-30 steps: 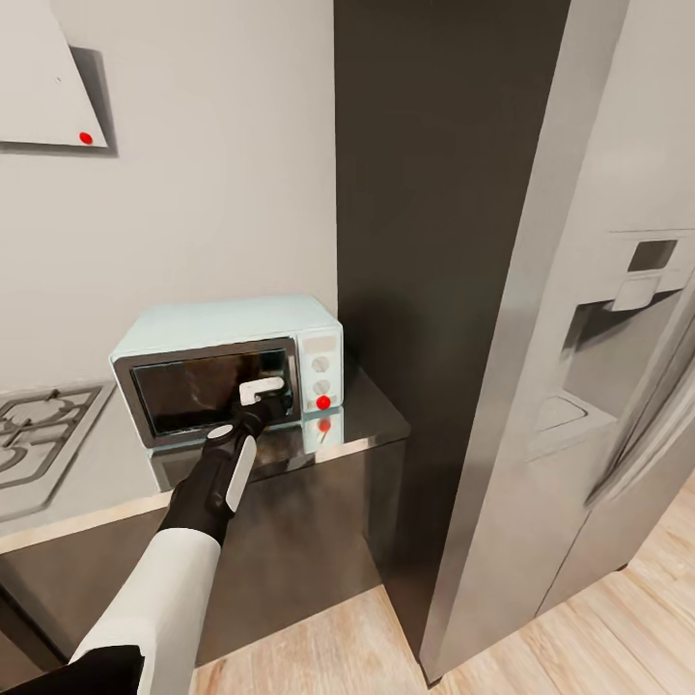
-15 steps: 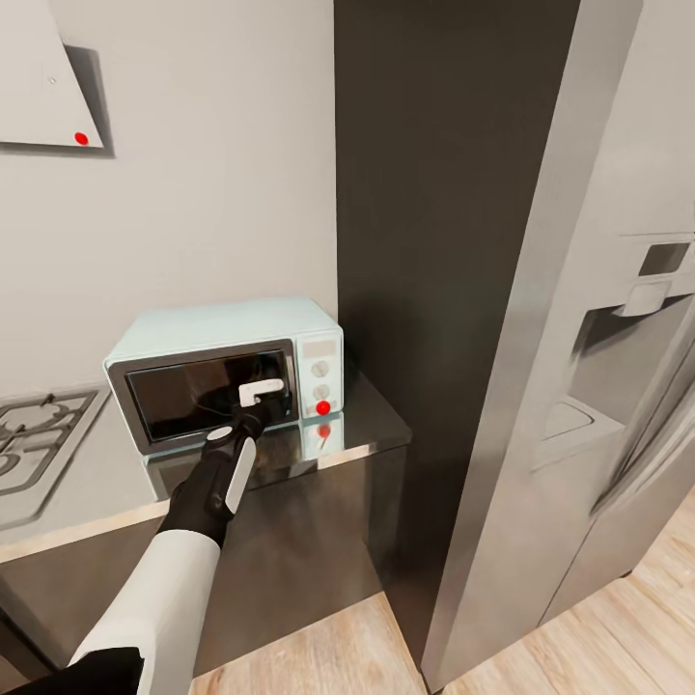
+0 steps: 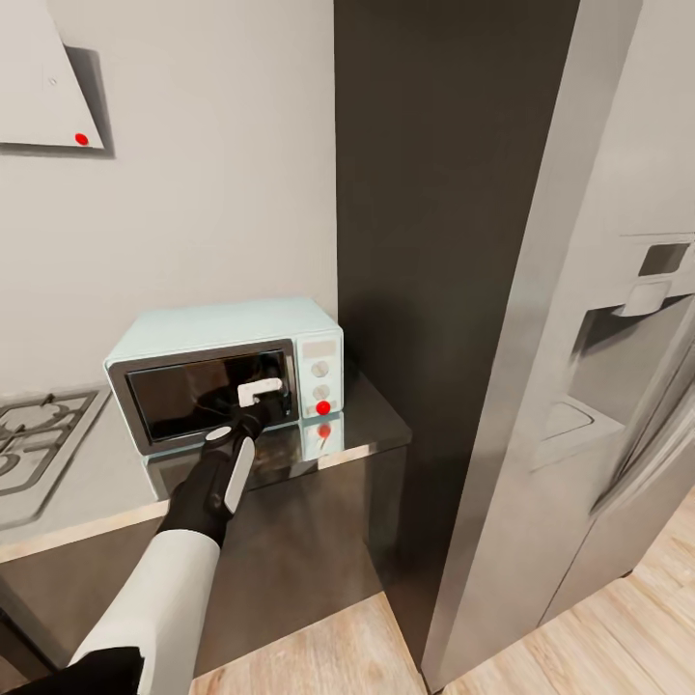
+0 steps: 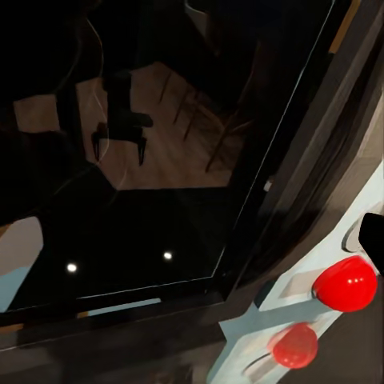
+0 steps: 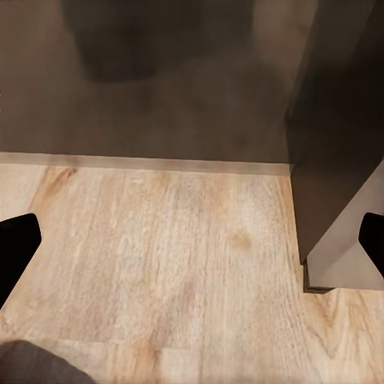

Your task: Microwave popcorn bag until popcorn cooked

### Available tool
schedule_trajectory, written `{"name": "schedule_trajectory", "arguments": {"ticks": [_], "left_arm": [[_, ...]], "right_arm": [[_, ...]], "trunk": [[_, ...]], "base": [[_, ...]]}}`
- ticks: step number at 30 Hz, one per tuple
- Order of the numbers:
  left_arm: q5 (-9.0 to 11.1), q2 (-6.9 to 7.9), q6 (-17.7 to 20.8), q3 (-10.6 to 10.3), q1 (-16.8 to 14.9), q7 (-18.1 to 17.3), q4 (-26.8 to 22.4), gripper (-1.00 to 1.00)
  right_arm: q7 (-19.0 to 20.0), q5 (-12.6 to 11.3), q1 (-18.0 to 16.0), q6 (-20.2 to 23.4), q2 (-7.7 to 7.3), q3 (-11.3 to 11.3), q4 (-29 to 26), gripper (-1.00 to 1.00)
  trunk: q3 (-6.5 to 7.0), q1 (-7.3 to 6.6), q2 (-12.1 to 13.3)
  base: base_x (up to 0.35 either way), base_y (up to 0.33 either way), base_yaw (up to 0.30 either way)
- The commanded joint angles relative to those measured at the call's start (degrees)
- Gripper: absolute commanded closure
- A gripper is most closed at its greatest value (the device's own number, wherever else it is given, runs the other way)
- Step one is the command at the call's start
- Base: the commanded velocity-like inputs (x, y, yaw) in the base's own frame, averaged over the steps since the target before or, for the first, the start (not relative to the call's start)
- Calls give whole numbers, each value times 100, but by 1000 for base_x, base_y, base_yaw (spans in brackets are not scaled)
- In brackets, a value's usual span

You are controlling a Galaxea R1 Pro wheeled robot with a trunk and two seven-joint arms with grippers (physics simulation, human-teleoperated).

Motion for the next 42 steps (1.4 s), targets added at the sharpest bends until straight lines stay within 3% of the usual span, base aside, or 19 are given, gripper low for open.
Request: {"name": "schedule_trajectory", "arguments": {"ticks": [1, 16, 19, 21, 22, 23, 24, 25, 26, 27, 28, 31, 32, 34, 35, 37, 42], "left_arm": [[-29, 12, 38, 63, -27, 59, -15, -100], [-32, 6, -2, 73, 50, 35, -19, -100], [-41, -5, -7, -28, 407, 20, -455, -100], [-46, -3, -8, -297, 1201, 4, -1566, -100], [-47, 8, -8, -433, 1753, -6, -2128, -100], [-47, 13, -11, -533, 2162, -15, -2458, -100], [-48, 31, -20, -680, 2764, -24, -2839, -100], [-51, 44, -27, -781, 3134, -26, -3009, -100], [-55, 77, -82, -1005, 3949, -25, -3226, -100], [-57, 97, -181, -1056, 4289, -24, -3260, -100], [-59, 129, -493, -1090, 4827, -27, -3289, -100], [-84, 173, -1547, -1115, 5650, -13, -3288, -100], [-63, 179, -1943, -1104, 5834, -8, -3273, -100], [-49, 195, -2204, -1048, 5982, 11, -3236, -100], [-41, 218, -2300, -888, 6122, 9, -3180, -100], [-34, 233, -2385, -624, 6240, -4, -2995, -100], [-38, 229, -2415, -528, 6280, -4, -2791, -100]], "right_arm": [[1, 43, 1, -8, -2, 1, -6, -100], [25, 43, 1, -8, -2, 0, -6, -100], [29, 43, 7, -8, -2, 2, -6, -100], [32, 43, 9, -13, -2, 9, -12, -100], [33, 43, 9, -15, -2, 10, -13, -100], [33, 43, 10, -15, -4, 11, -14, -100], [33, 43, 10, -16, -7, 12, -15, -100], [33, 43, 10, -18, -9, 10, -15, -100], [33, 43, 10, -23, -10, 5, -15, -100], [33, 43, 10, -24, -11, 5, -15, -100], [33, 43, 10, -25, -11, 0, -15, -100], [33, 43, 10, -19, -11, -4, -15, -100], [33, 35, 7, -18, -11, -5, -12, -100], [37, 31, 3, -17, -11, -5, -9, -100], [37, 32, 2, -15, -11, -7, -8, -100], [38, 36, 1, -11, -19, -8, -13, -100], [36, 42, -14, 27, -16, -15, -203, -100]], "trunk": [[-5, 21, 0], [-5, 21, 0], [-5, 21, 0], [-5, 21, 0], [-5, 21, 0], [-5, 21, 0], [-5, 21, 0], [-5, 21, 0], [-5, 21, 0], [-5, 21, 0], [-5, 21, 0], [-5, 21, 0], [-5, 21, 0], [-5, 21, 0], [-5, 21, 0], [-5, 21, 0], [-5, 21, 0]], "base": [[-44, 0, 0], [-321, 0, 0], [-350, 0, 0], [-350, 0, 0], [-322, 0, 0], [-222, 0, 0], [-114, 0, 0], [-73, 0, 0], [-24, 0, 0], [-15, 0, 0], [-8, 0, 0], [-3, 0, 0], [0, 0, 0], [0, 0, 0], [0, 0, 0], [0, 0, 0], [0, 0, 0]]}}
